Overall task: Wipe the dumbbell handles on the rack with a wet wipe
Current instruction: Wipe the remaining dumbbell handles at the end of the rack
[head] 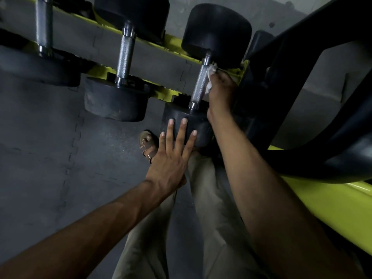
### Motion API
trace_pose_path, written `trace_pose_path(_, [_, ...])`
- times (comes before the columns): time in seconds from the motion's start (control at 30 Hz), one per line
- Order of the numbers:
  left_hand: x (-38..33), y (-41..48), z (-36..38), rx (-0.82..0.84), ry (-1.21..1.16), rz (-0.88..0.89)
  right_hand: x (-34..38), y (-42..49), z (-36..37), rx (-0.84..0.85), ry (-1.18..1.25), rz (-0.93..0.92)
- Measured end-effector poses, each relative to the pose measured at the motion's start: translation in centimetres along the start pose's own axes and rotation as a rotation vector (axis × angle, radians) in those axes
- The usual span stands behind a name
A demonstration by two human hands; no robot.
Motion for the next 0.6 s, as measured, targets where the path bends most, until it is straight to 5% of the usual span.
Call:
trace_pose_path(0.17, [0.0, -0.1, 0.1, -0.008, -0.021, -0.003, 3.2, -2.3, 0.0, -0.028, -0.578, -0.749])
trace_pose_path(0.3, [0.0, -0.2, 0.0, -0.004, -0.026, -0.001, 3.0, -1.7, 0.5, 0.135, -0.792, -1.086])
trace_pose_path(0.43, [0.1, -0.2, 0.1, -0.03, -0.037, 0.001, 3.8, -1.6, 2.8, 0.316, -0.943, -1.127])
trace_pose_path(0.5, [0.2, -0.2, 0.1, -0.037, -0.025, 0.006, 4.9, -1.8, 4.9, 0.348, -1.26, -1.108])
trace_pose_path(0.6, [0.4, -0.3, -0.2, -0.045, -0.012, 0.013, 3.0, -4.1, 7.7, 0.795, -1.791, -0.885])
Point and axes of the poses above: each hand's wrist, its own y-axis towards the middle knuckle, its own z-axis out of the palm, x = y × z, the point moved 7 cm from there along y, towards the middle knuckle, and after that the axes turned 5 degrees about -x, right-handed, at the moved point
